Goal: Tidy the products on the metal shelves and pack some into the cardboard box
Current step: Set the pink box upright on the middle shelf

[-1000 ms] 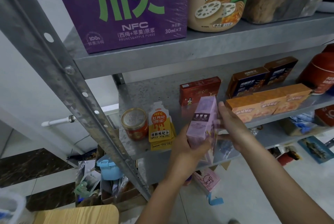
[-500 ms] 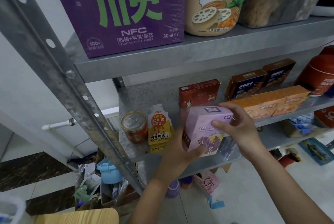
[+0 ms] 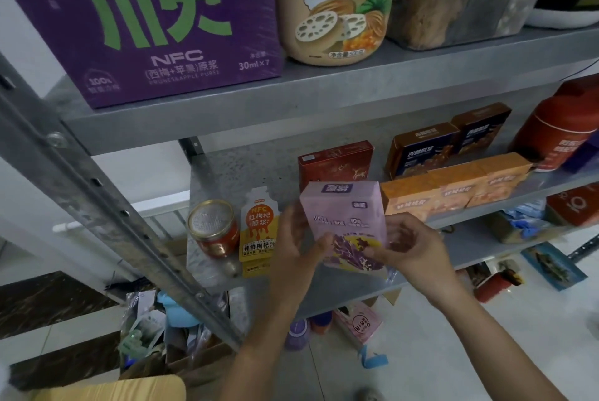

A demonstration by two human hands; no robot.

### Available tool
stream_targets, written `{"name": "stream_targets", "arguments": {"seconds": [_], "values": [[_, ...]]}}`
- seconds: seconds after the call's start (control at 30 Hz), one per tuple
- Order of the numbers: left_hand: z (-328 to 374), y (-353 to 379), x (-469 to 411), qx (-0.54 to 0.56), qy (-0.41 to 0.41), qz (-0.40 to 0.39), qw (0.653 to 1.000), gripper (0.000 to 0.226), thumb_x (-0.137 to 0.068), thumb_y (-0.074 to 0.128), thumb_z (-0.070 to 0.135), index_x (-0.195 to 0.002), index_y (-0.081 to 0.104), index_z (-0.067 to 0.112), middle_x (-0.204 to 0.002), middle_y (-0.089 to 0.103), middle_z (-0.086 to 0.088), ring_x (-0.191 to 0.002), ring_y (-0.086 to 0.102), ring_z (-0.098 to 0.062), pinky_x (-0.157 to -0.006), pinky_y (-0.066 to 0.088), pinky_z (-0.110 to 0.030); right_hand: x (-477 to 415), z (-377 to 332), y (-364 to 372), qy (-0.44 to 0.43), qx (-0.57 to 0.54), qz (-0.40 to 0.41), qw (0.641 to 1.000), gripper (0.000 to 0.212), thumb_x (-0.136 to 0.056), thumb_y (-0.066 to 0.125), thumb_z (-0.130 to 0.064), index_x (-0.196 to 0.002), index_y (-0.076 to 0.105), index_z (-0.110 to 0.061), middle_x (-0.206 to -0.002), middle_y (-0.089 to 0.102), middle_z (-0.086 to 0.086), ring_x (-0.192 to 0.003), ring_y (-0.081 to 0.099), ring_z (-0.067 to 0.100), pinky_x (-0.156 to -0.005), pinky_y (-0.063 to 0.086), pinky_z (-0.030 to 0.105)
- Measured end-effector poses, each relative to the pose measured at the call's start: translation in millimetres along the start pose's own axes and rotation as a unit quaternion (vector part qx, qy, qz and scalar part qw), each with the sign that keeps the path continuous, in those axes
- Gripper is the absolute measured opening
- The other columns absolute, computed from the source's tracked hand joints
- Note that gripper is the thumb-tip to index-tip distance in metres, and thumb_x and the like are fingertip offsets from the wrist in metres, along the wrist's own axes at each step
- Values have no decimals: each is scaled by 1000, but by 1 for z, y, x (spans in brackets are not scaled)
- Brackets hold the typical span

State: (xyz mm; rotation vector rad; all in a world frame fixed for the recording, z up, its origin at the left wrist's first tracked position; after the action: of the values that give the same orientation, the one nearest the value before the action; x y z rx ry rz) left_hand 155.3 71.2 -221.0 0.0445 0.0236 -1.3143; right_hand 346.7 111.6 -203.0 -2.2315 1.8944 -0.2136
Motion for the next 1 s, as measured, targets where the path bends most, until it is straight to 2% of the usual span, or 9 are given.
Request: {"name": "stream_targets", "arguments": {"seconds": [0.1,0.23,0.37,0.47,0.57,0.67,0.8,0.93,1.0], "values": [[16,26,-1,-9,7,1,1000,100,-65,84,48,-148,33,27,-138,55,10,-125,53,-4,-103,49,-36,-4,-2,-4,-36,95,50,994,45,-60,91,-21,-82,52,-28,-81,64,-16,-77,63,6,-62,51,23],[37,54,-9,-36,4,13,999,92,-70,81,22,-143,28,33,-137,49,10,-112,50,15,-82,47,-3,-12,-6,-3,-80,125,-16,989,49,-61,90,-28,-79,45,-31,-80,59,-17,-74,59,-3,-63,50,19],[41,59,-20,-54,-18,-26,998,88,-72,77,34,-149,35,30,-140,55,9,-129,51,-10,-100,51,-30,-32,-1,-21,-27,29,-208,977,47,-68,86,-15,-99,53,-23,-95,64,-22,-94,60,-7,-91,54,29],[43,63,-19,19,-22,-72,997,65,-79,68,17,-141,48,21,-130,65,6,-120,60,-14,-91,54,-32,-52,-3,-35,-49,5,-272,961,90,-60,86,-27,-132,34,-43,-114,47,-47,-110,48,-19,-91,48,11],[40,70,-14,93,-24,-75,993,53,-74,72,23,-126,63,15,-115,72,0,-106,67,-17,-80,55,-28,-66,1,-38,-50,-27,-284,957,111,-61,87,-15,-144,17,-40,-130,46,-30,-112,48,-18,-81,46,6],[41,70,-13,86,-24,-39,995,42,-74,76,37,-113,72,21,-109,74,-1,-101,69,-17,-78,54,-26,-71,0,-36,-62,-6,-245,968,87,-61,88,-10,-123,34,-38,-113,55,-21,-96,54,-19,-72,48,7],[54,56,-17,-1,11,16,1000,59,-81,75,26,-135,53,24,-127,66,4,-120,60,-12,-94,53,-29,-81,-2,-24,-81,-7,-165,983,85,-56,92,-15,-120,38,-26,-104,56,-23,-91,56,-19,-76,51,12],[56,41,-27,-193,71,66,976,53,-79,79,9,-120,58,35,-115,67,4,-105,64,-9,-88,56,-33,-83,0,-5,-139,66,-191,969,85,-63,90,-25,-130,38,-24,-116,60,-14,-102,60,4,-83,54,26],[51,31,-34,-195,81,77,974,49,-79,77,5,-113,61,36,-115,66,0,-106,64,-15,-92,54,-41,-85,0,-4,-177,122,-203,955,79,-70,85,-29,-135,41,-21,-122,60,-7,-108,60,12,-88,53,33]]}}
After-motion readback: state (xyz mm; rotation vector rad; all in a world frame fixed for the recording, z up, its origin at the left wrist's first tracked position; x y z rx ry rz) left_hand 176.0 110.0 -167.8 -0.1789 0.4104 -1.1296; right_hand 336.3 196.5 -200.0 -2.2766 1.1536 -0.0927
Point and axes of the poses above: each hand's wrist, its own x-axis away from the middle knuckle, its own y-axis out of the palm, z = x × y, the point moved 4 cm from there along -x, towards the middle knuckle
